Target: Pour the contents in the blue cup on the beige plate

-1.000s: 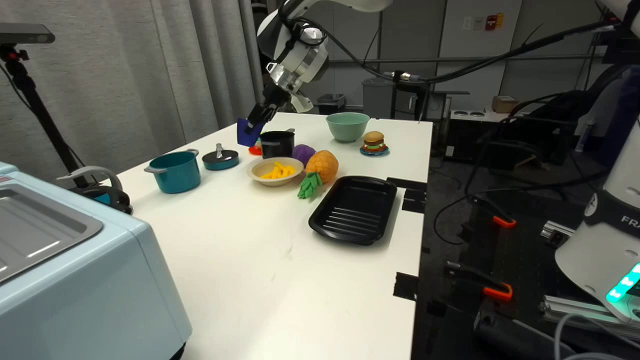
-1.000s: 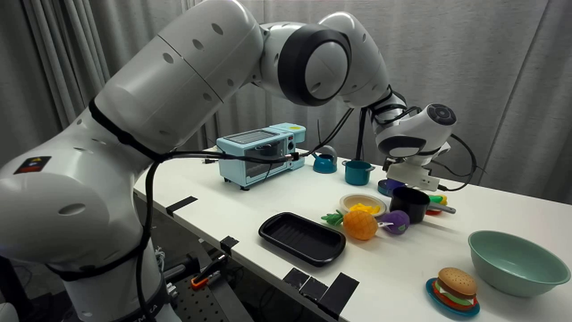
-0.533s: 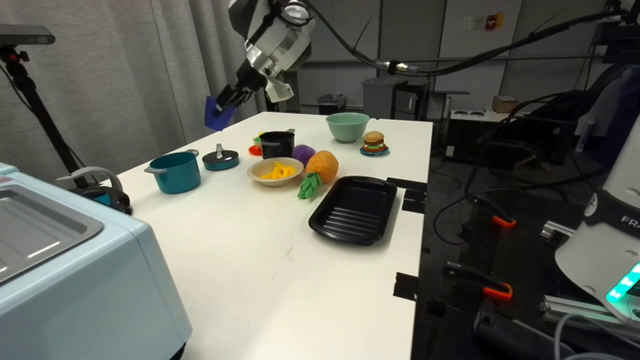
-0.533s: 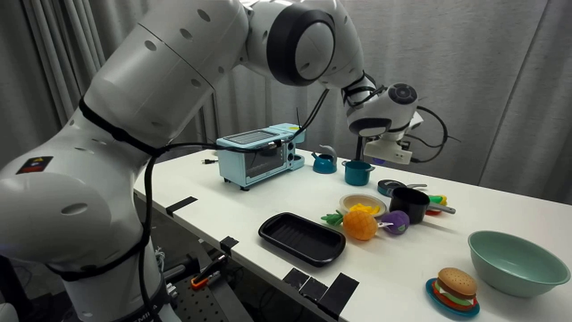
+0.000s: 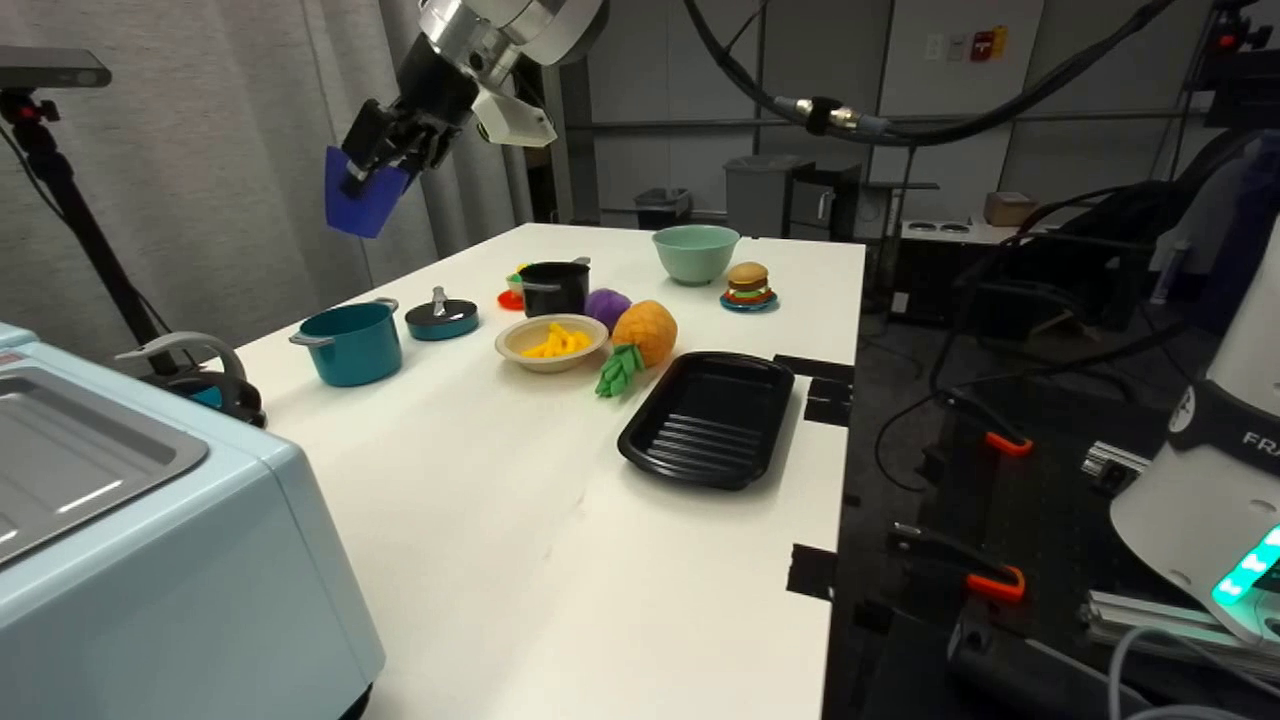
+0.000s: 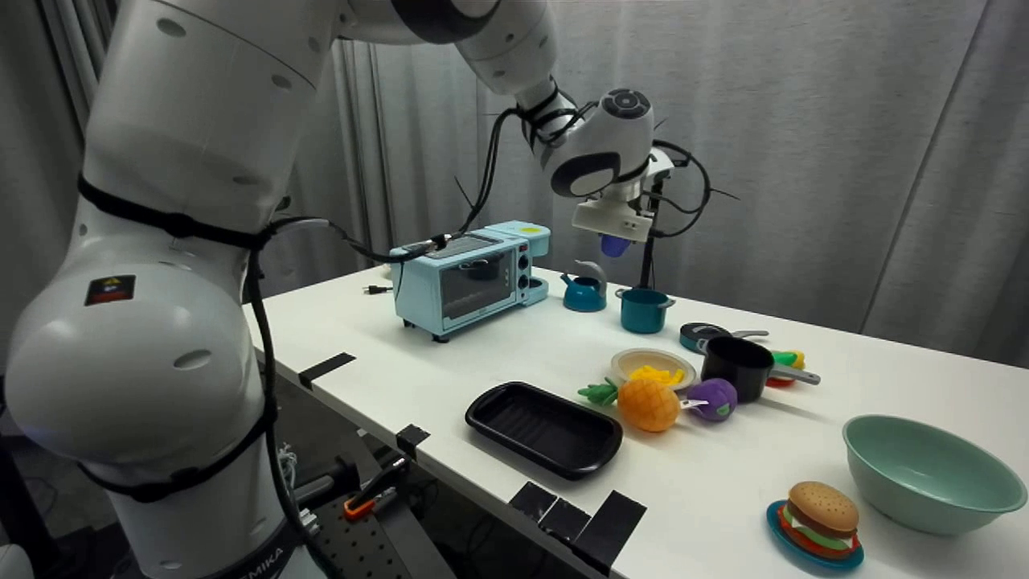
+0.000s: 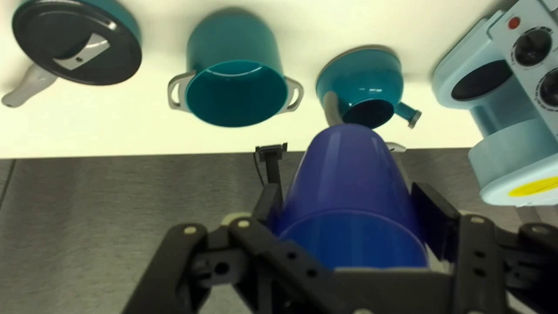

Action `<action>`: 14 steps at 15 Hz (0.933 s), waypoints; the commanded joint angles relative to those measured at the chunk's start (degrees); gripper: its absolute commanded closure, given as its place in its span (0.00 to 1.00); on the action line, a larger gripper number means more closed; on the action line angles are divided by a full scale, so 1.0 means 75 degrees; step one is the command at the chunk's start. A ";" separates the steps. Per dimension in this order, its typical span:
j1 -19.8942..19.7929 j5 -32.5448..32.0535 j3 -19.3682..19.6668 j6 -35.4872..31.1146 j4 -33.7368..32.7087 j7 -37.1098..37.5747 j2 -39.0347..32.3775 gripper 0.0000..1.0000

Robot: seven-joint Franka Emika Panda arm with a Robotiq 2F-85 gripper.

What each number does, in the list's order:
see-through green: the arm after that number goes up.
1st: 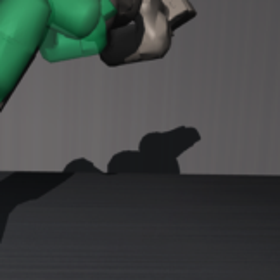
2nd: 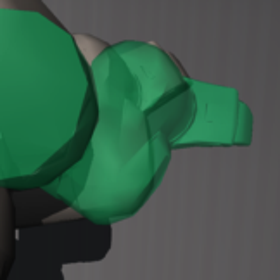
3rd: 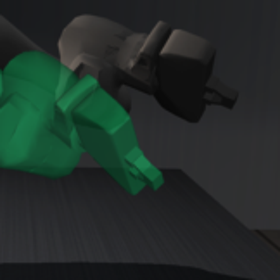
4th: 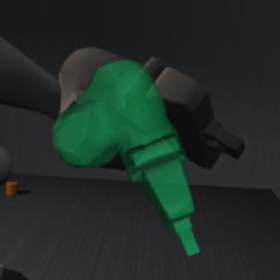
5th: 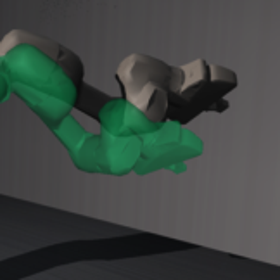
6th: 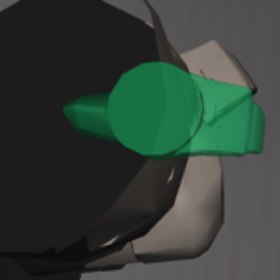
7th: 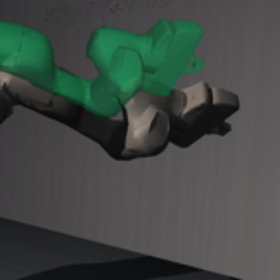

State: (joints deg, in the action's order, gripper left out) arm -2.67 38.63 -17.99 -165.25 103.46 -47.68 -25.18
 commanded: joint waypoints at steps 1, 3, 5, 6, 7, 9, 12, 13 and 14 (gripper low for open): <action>0.0701 -0.0825 0.0772 0.0297 0.0967 0.1285 0.0696 0.48; 0.0664 -0.1630 0.0782 0.0413 0.1221 0.2036 0.0768 0.48; 0.0621 -0.2280 0.0787 0.0602 0.1367 0.2607 0.0782 0.48; 0.0590 -0.2553 0.0776 0.0709 0.1422 0.2840 0.0785 0.48; 0.0576 -0.2821 0.0797 0.0853 0.1442 0.3059 0.0766 0.48; 0.0569 -0.3228 0.0827 0.1112 0.1540 0.3328 0.0757 0.48; 0.0722 -0.3769 0.0903 0.1118 0.1780 0.3699 0.0685 0.48; 0.0804 -0.3985 0.0939 0.1044 0.1898 0.3835 0.0647 0.48; 0.0848 -0.4159 0.0947 0.1017 0.2000 0.3937 0.0629 0.48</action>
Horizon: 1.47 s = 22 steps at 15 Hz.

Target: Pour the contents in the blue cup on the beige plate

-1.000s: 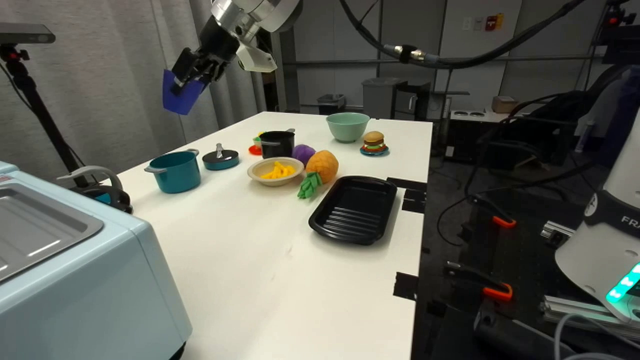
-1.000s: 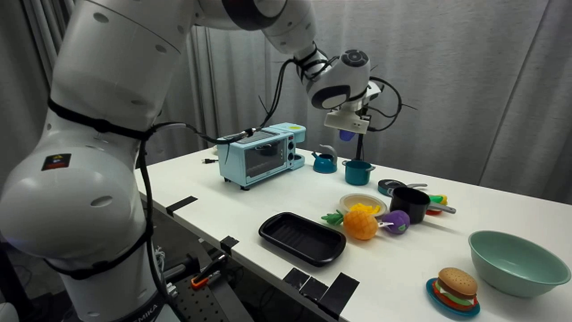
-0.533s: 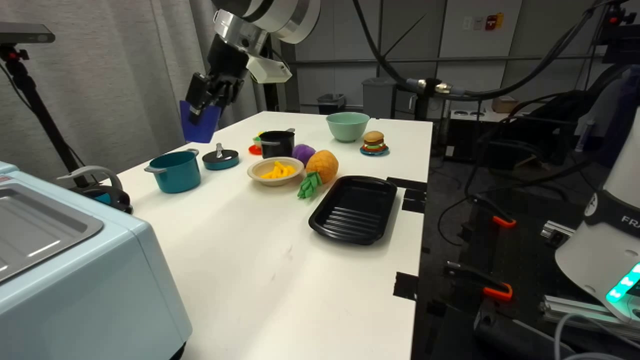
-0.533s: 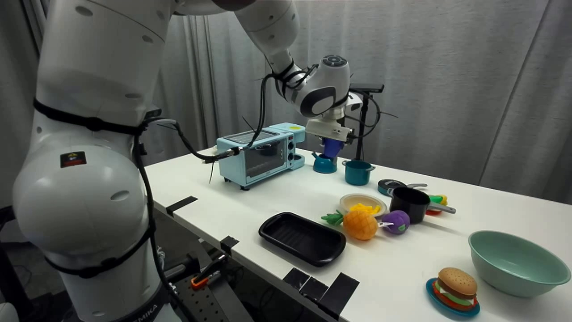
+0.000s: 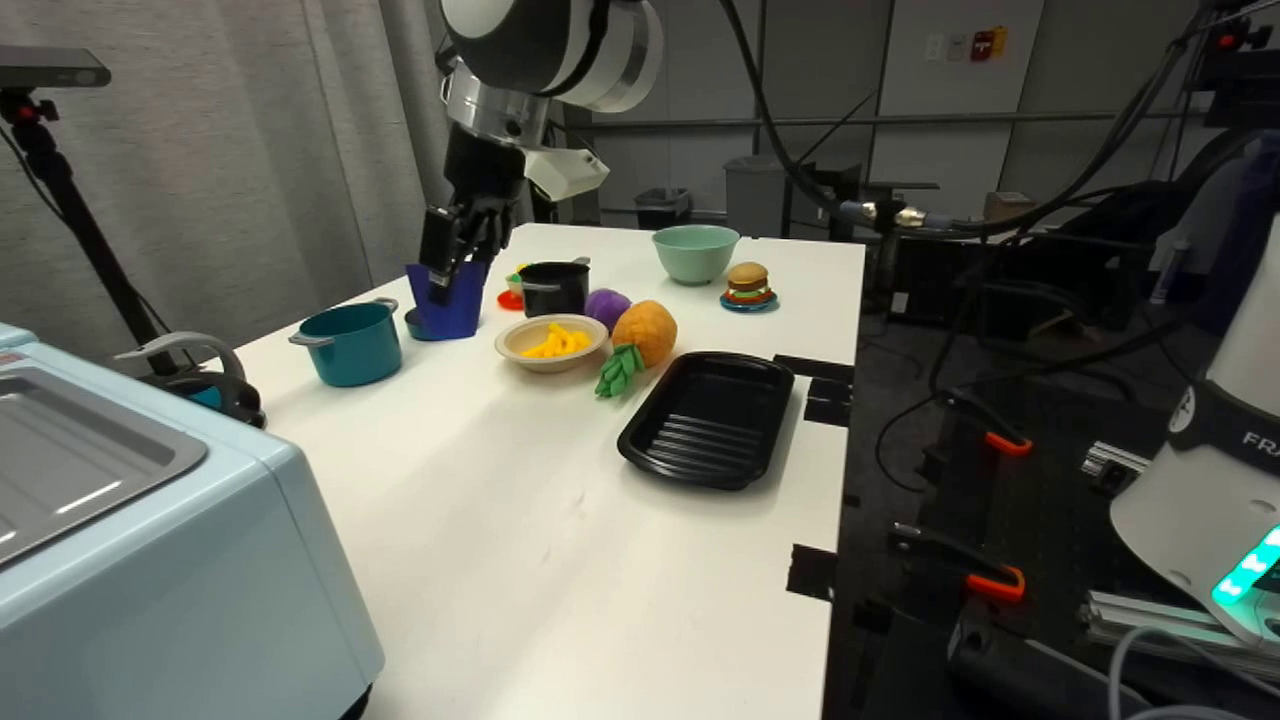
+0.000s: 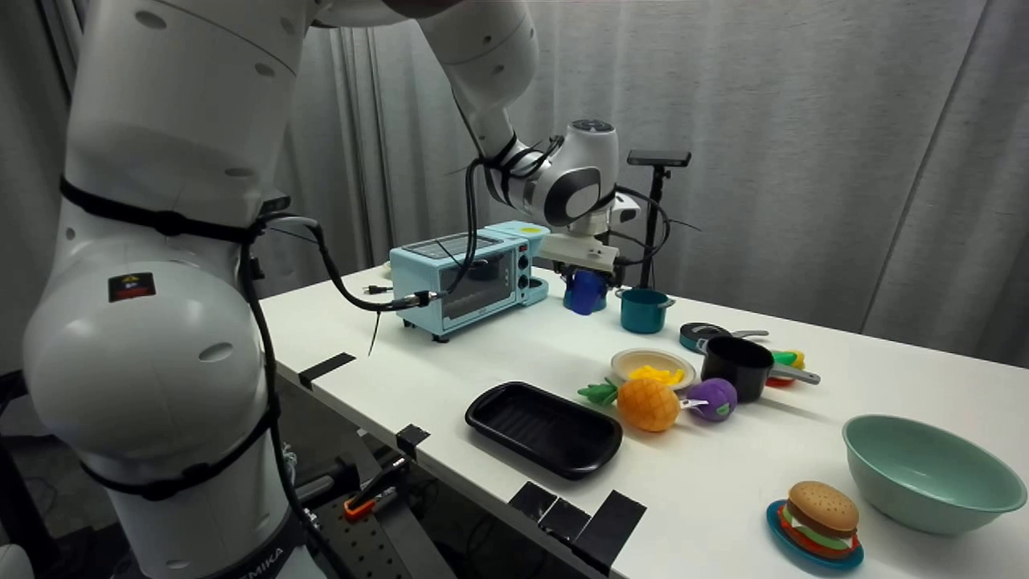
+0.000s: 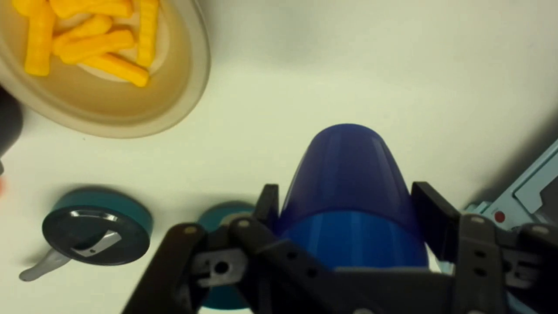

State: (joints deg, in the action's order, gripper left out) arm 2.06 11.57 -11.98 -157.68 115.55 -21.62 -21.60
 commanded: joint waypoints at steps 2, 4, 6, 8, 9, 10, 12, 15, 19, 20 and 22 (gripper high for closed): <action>0.0276 -0.0853 0.0167 -0.0011 0.0584 0.0633 0.0103 0.48; 0.0391 -0.1213 0.0240 -0.0070 0.0754 0.0840 0.0080 0.48; 0.0519 -0.1603 0.0356 -0.0179 0.0891 0.1058 0.0050 0.48; 0.0685 -0.2021 0.0529 -0.0299 0.1006 0.1335 0.0001 0.48; 0.0807 -0.2302 0.0674 -0.0415 0.1077 0.1515 -0.0021 0.48; 0.0894 -0.2513 0.0775 -0.0452 0.1119 0.1659 -0.0038 0.48; 0.1098 -0.2940 0.1017 -0.0601 0.1204 0.2031 -0.0097 0.48; 0.1446 -0.3602 0.1441 -0.0808 0.1267 0.2570 -0.0201 0.48; 0.1803 -0.4159 0.1872 -0.0924 0.1254 0.3119 -0.0335 0.48; 0.1867 -0.4252 0.1950 -0.0923 0.1248 0.3220 -0.0356 0.48; 0.1965 -0.4403 0.2075 -0.0911 0.1252 0.3389 -0.0375 0.48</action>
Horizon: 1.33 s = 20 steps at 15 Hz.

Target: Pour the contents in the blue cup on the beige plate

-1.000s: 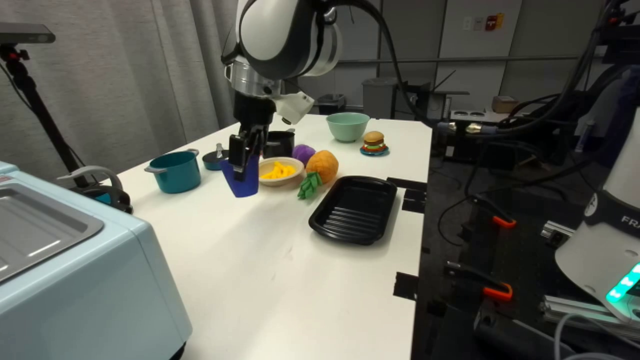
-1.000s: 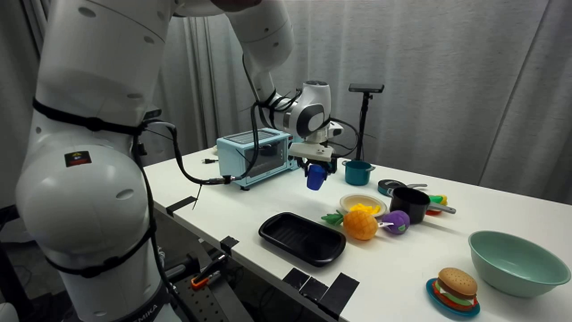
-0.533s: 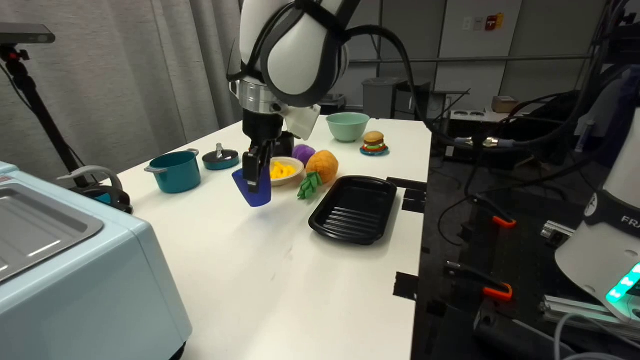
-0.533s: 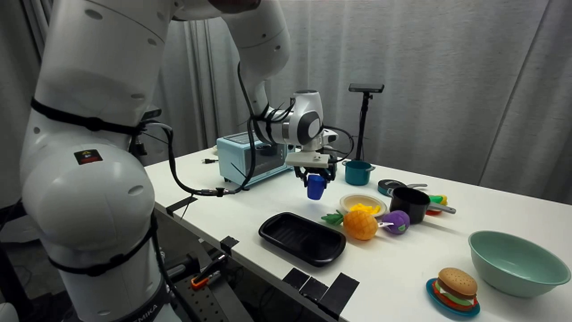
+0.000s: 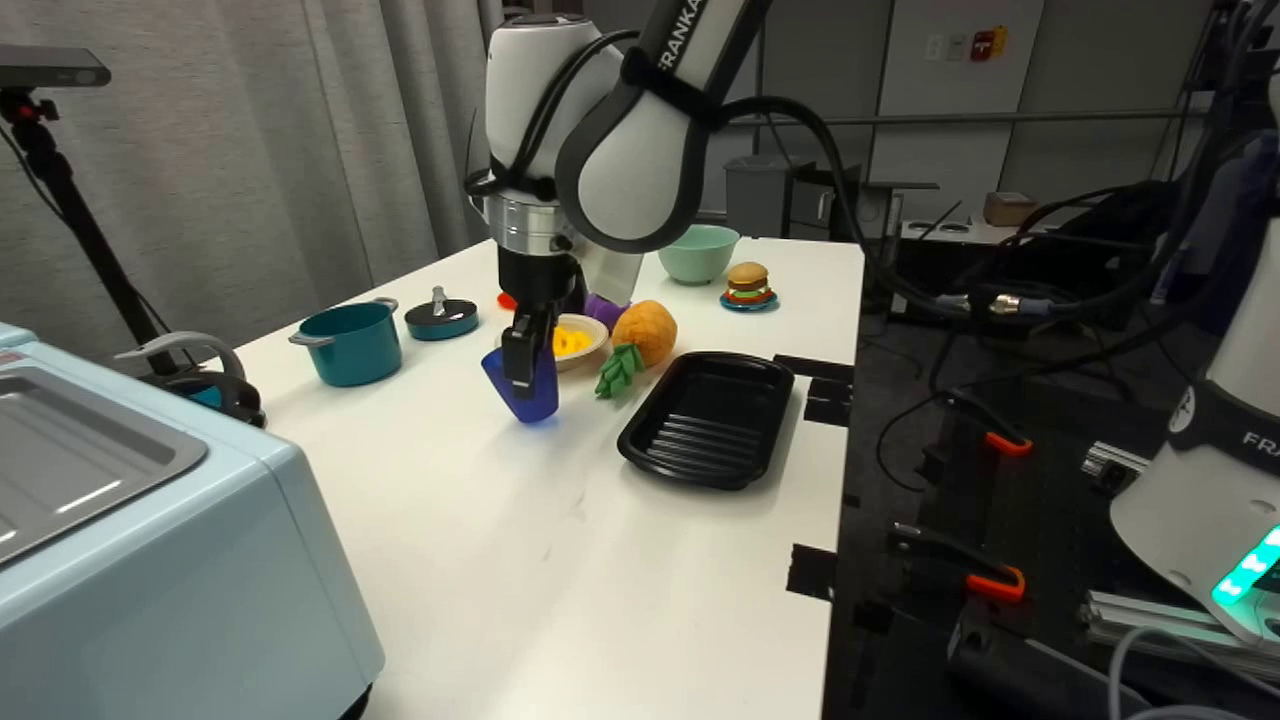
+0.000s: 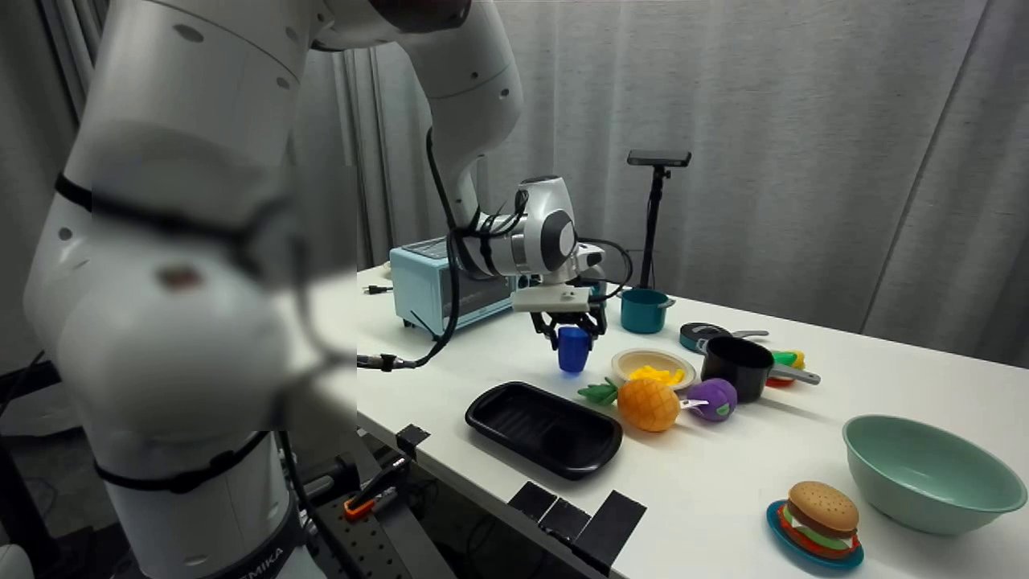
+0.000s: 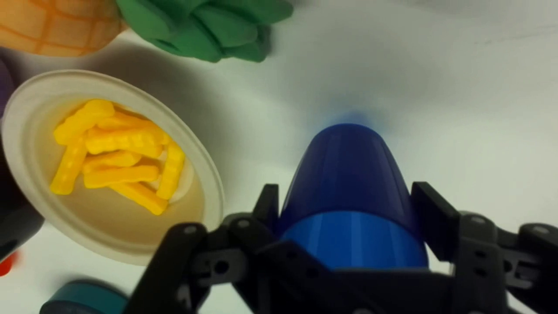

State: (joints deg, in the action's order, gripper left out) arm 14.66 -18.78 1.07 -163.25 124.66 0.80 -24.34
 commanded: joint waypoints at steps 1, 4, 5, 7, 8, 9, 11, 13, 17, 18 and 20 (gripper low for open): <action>0.0320 -0.0411 0.0384 -0.0170 0.0043 0.0455 -0.0015 0.48; 0.0391 -0.0541 0.0497 -0.0165 0.0054 0.0579 -0.0034 0.48; 0.0395 -0.0560 0.0515 -0.0163 0.0056 0.0605 -0.0037 0.48; 0.0389 -0.0557 0.0538 -0.0146 0.0062 0.0609 -0.0036 0.48; 0.0383 -0.0553 0.0550 -0.0130 0.0063 0.0605 -0.0034 0.48; 0.0366 -0.0537 0.0548 -0.0114 0.0064 0.0588 -0.0033 0.22; 0.0329 -0.0510 0.0540 -0.0103 0.0081 0.0546 -0.0026 0.16; 0.0299 -0.0498 0.0543 -0.0086 0.0103 0.0507 -0.0009 0.04; 0.0227 -0.0466 0.0564 -0.0073 0.0142 0.0449 0.0043 0.00; 0.0207 -0.0452 0.0564 -0.0070 0.0149 0.0437 0.0054 0.00; 0.0164 -0.0426 0.0556 -0.0052 0.0180 0.0393 0.0106 0.00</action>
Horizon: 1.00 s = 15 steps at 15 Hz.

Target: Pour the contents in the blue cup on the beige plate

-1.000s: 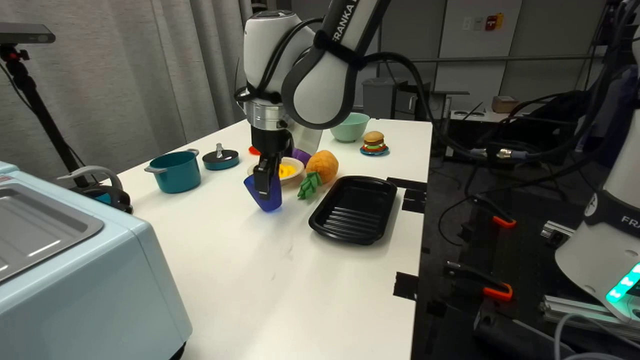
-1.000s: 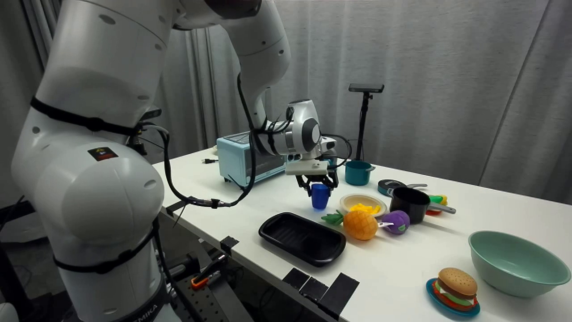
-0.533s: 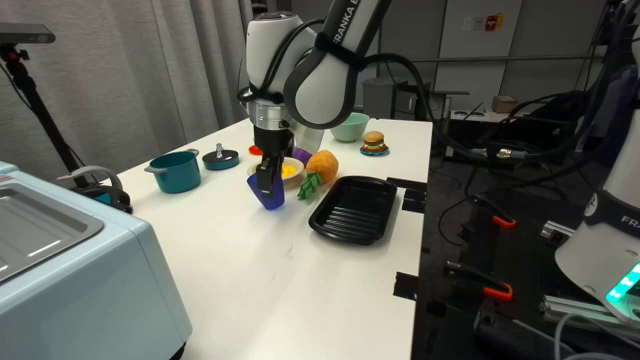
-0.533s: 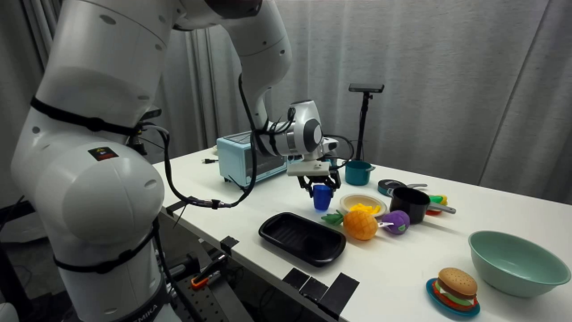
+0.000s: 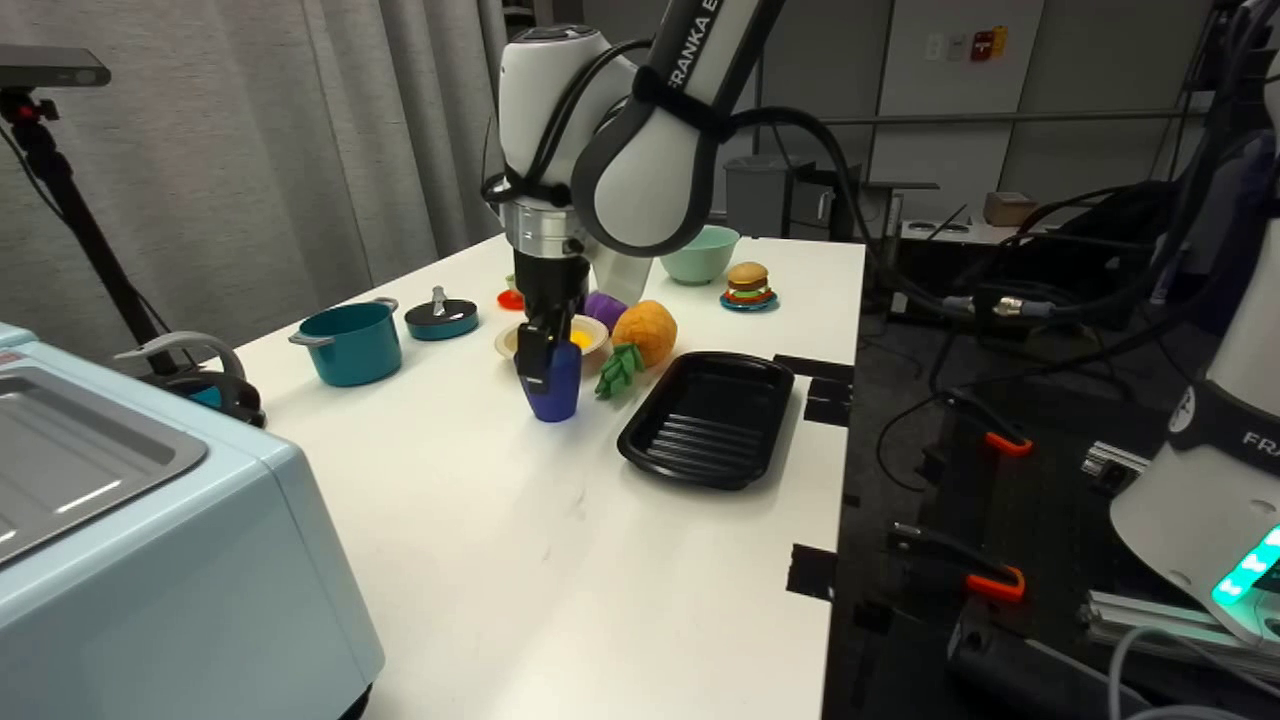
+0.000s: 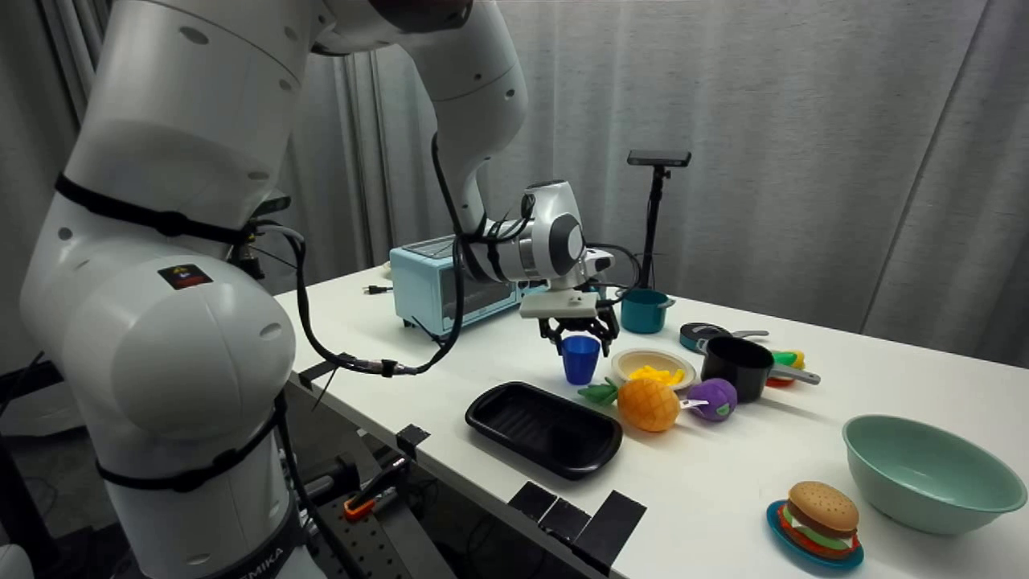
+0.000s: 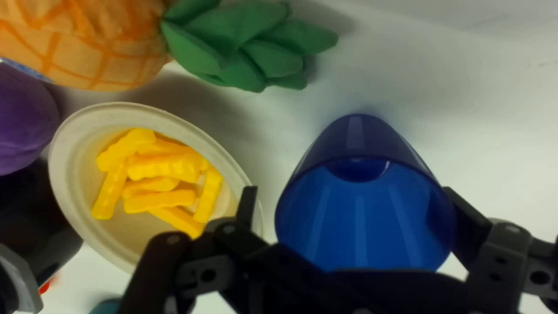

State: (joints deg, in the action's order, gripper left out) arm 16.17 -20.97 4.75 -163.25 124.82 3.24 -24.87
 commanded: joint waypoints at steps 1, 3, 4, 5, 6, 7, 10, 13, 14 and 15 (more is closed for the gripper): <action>-0.0098 -0.0083 0.0015 -0.0040 0.0202 0.0001 0.0246 0.00; -0.0192 -0.0010 -0.0071 0.0011 0.0305 -0.0103 0.0448 0.00; -0.0230 0.0021 -0.0104 0.0028 0.0363 -0.0132 0.0569 0.00; -0.0284 0.0071 -0.0155 0.0050 0.0420 -0.0176 0.0702 0.00; -0.0353 0.0141 -0.0221 0.0077 0.0467 -0.0233 0.0822 0.00; -0.0453 0.0260 -0.0328 0.0093 0.0539 -0.0318 0.0964 0.00; -0.0752 0.0648 -0.0639 0.0153 0.0768 -0.0545 0.1412 0.00; -0.1078 0.1251 -0.0989 0.0212 0.1054 -0.0877 0.1926 0.00; -0.1162 0.1449 -0.1076 0.0223 0.1158 -0.0969 0.2103 0.00; -0.1245 0.1623 -0.1141 0.0195 0.1267 -0.1078 0.2276 0.00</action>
State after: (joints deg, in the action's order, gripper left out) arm 9.70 -12.86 -1.10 -162.96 130.42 -1.46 -13.48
